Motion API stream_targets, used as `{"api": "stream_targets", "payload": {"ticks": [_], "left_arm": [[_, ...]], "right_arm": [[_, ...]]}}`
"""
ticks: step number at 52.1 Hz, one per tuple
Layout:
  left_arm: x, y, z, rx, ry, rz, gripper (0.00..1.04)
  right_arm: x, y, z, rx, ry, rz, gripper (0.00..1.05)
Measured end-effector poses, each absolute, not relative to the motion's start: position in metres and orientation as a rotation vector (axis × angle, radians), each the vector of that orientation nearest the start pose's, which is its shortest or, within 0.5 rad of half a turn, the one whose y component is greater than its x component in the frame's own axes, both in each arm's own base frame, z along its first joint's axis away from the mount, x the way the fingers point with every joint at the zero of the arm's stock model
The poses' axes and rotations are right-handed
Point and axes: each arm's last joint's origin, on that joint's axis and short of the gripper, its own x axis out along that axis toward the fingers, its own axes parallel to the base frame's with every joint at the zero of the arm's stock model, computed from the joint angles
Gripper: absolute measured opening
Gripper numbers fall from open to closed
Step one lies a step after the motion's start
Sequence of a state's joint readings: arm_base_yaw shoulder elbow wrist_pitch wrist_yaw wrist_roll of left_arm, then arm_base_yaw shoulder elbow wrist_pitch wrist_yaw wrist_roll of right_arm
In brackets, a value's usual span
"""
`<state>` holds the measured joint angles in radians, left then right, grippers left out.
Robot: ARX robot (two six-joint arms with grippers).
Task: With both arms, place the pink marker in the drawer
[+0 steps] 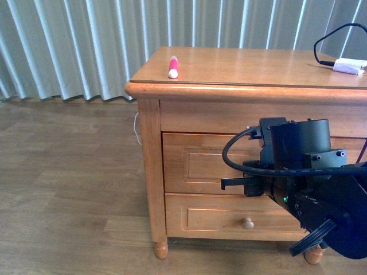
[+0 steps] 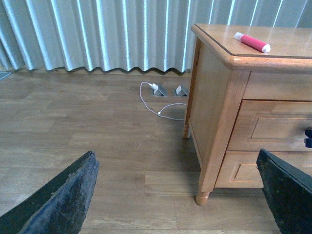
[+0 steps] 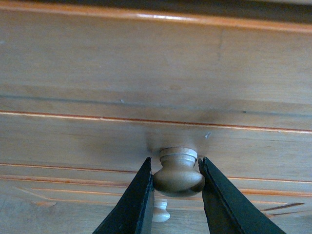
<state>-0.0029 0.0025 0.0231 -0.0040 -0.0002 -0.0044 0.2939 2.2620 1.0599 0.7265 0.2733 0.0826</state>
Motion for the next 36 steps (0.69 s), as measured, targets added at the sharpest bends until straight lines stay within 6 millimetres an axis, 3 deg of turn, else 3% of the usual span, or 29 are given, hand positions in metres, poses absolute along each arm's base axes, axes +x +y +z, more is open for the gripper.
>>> {"api": "stream_targets", "payload": {"ticks": [12, 24, 36], "left_arm": [[0.096, 0.0, 0.171, -0.004, -0.017, -0.002, 0.98], [0.096, 0.0, 0.171, -0.004, -0.017, -0.003, 0.98], [0.096, 0.0, 0.171, -0.004, -0.017, -0.003, 0.98]], "right_arm": [[0.376, 0.104, 0.063, -0.05, 0.517, 0.044, 0.22], [0.311, 0.089, 0.077, -0.066, 0.647, 0.1, 0.21], [0.264, 0.079, 0.085, -0.097, 0.693, 0.15, 0.2]]}}
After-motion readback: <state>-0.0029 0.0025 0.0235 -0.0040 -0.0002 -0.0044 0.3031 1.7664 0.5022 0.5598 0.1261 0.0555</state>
